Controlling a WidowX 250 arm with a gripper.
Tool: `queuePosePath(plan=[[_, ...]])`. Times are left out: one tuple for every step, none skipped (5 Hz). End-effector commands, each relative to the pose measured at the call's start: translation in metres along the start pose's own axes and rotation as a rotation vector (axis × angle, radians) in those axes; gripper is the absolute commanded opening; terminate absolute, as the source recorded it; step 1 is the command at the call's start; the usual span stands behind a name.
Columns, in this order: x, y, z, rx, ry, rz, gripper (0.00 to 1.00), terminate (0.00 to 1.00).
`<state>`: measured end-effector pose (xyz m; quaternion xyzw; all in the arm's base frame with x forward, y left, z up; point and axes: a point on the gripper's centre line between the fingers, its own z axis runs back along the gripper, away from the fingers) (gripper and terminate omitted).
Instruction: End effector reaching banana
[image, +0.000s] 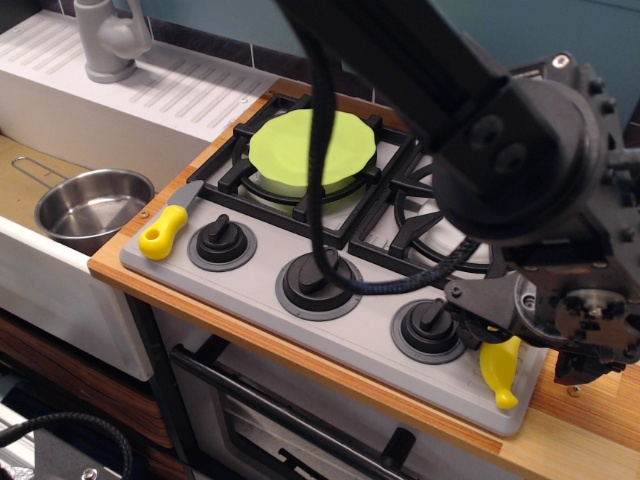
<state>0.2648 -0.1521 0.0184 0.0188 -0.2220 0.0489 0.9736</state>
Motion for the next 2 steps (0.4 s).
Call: queuePosePath(plan=[[0.0010, -0.0028, -0.0012, -0.018, -0.018, -0.015, 1.00, 0.00], [0.0010, -0.0028, -0.0012, -0.018, -0.018, -0.015, 1.00, 1.00]])
